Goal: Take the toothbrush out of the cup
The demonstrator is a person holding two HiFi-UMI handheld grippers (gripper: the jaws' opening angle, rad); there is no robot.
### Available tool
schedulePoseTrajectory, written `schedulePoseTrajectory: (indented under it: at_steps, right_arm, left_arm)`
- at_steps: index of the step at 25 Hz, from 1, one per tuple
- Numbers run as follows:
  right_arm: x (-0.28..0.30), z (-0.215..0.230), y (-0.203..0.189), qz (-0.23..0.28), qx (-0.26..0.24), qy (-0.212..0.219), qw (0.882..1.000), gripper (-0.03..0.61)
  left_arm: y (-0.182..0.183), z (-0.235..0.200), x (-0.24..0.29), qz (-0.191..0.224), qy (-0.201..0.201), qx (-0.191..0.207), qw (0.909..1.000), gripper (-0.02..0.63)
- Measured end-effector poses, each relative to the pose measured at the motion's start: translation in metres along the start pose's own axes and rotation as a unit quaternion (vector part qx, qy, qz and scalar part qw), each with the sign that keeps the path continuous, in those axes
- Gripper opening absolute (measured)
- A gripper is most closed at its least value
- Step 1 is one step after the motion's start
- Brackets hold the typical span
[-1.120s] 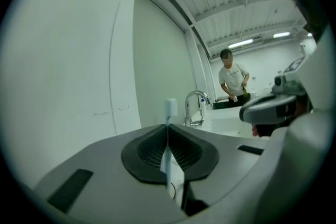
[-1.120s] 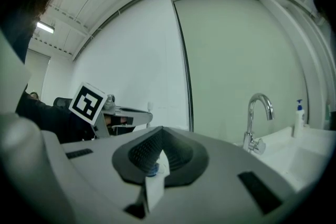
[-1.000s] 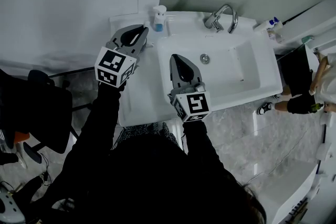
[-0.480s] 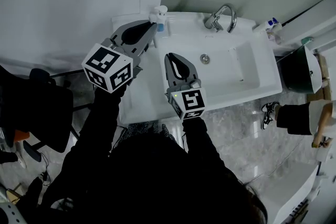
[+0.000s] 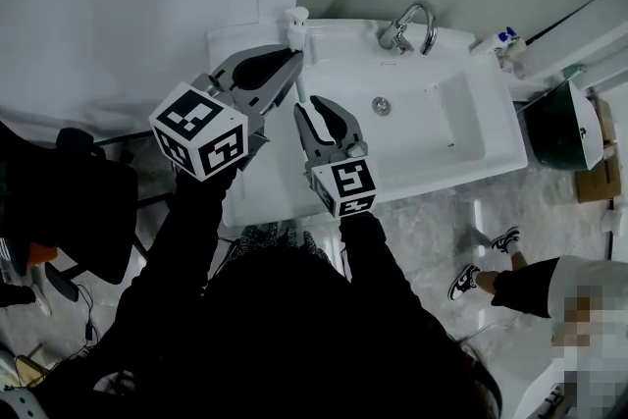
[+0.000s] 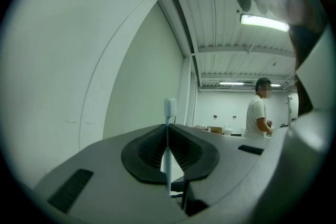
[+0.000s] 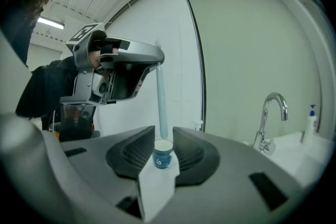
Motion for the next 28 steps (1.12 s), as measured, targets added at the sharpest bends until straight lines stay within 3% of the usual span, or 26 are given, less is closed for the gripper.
schedulePoseTrajectory:
  at_steps: [11, 18, 23, 28]
  right_arm:
    - [-0.006, -0.005, -0.005, -0.016, -0.009, 0.005, 1.0, 0.092]
    - [-0.01, -0.006, -0.008, -0.021, -0.012, 0.007, 1.0, 0.057]
    - [-0.012, -0.007, -0.006, -0.019, -0.008, 0.011, 1.0, 0.055]
    - [-0.012, -0.007, -0.006, -0.017, -0.007, 0.009, 1.0, 0.055]
  left_arm:
    - [-0.008, 0.018, 0.003, -0.018, -0.02, -0.02, 0.9994, 0.014]
    - [-0.011, 0.021, 0.002, -0.018, -0.023, -0.026, 0.9992, 0.014]
    - [-0.01, 0.027, 0.001, -0.013, -0.028, -0.005, 0.9995, 0.015]
    - [-0.01, 0.031, 0.002, -0.008, -0.026, 0.046, 0.9986, 0.015]
Point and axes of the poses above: the fingertips, and each gripper's own axes: x forward along the fingers, z to its right, y out of its top, the point moved 6 cm from there along -x, backward along the fingers, and after that the axes turned 10 degrees about -y, right-handed, at the moved point
